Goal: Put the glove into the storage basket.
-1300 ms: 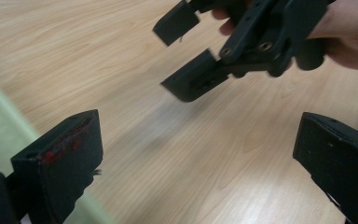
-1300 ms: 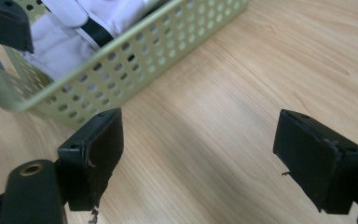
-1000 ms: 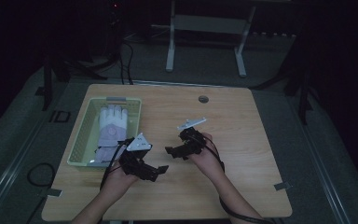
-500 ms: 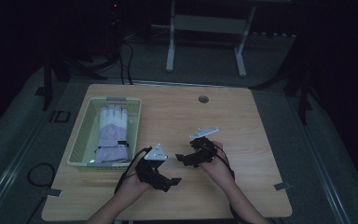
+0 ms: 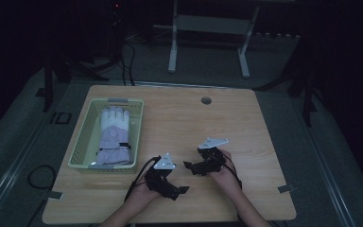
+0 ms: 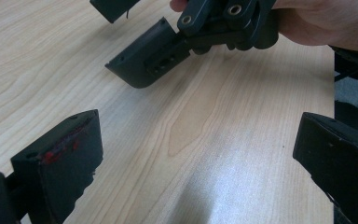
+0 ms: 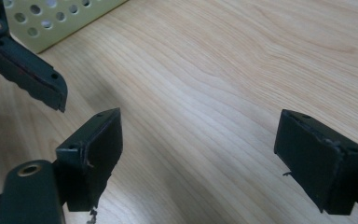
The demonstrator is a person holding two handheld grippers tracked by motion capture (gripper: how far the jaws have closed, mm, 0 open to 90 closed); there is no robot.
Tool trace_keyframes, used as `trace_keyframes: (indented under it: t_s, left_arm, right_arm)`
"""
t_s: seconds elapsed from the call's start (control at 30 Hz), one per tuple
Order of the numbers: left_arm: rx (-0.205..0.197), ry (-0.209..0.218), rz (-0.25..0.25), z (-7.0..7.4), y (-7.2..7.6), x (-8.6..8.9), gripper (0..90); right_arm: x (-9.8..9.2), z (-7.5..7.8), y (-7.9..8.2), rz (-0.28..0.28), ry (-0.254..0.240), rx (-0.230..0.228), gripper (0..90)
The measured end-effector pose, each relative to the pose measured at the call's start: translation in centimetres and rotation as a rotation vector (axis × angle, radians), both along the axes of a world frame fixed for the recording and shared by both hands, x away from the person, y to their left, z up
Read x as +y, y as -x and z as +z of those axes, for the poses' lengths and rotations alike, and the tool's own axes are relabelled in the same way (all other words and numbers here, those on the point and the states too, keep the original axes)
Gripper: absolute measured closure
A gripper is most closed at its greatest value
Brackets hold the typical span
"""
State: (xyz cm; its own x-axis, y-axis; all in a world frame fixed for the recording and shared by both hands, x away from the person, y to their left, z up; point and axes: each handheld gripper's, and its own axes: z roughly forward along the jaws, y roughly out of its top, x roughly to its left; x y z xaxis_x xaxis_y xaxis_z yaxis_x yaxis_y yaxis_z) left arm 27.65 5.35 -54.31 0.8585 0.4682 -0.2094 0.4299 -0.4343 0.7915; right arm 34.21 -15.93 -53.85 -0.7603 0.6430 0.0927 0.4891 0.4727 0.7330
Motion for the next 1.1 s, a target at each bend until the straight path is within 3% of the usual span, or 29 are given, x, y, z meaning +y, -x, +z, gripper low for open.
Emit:
trace_keyframes:
  t_s: [0.17,0.33,0.53,0.67,0.8,1.1]
  left_arm:
    - [-0.054,-0.037,0.009,-0.4,0.1,-0.3,1.8]
    - [-0.052,-0.010,0.013,-0.9,0.1,0.0,1.7]
    - [-0.072,-0.026,0.008,-1.3,0.6,-0.3,1.7]
    - [-0.074,-0.038,-0.006,-1.4,0.8,-0.4,1.8]
    - [-0.069,-0.032,-0.005,-1.6,1.0,-0.3,1.8]
    - [-0.053,-0.004,0.009,-1.8,1.0,0.1,1.7]
  right_arm:
    - [-0.9,-0.5,0.1,-0.022,0.001,-0.021,14.8]
    - [-2.1,-0.8,0.6,-0.045,-0.007,-0.047,14.6]
    - [-3.6,-1.9,1.3,-0.058,0.007,-0.069,13.8]
    - [-4.6,-2.5,1.6,-0.081,0.013,-0.083,13.7]
    - [-5.4,-2.4,1.6,-0.109,-0.026,-0.076,13.3]
    - [-5.5,-2.4,1.5,-0.118,-0.030,-0.074,13.4]
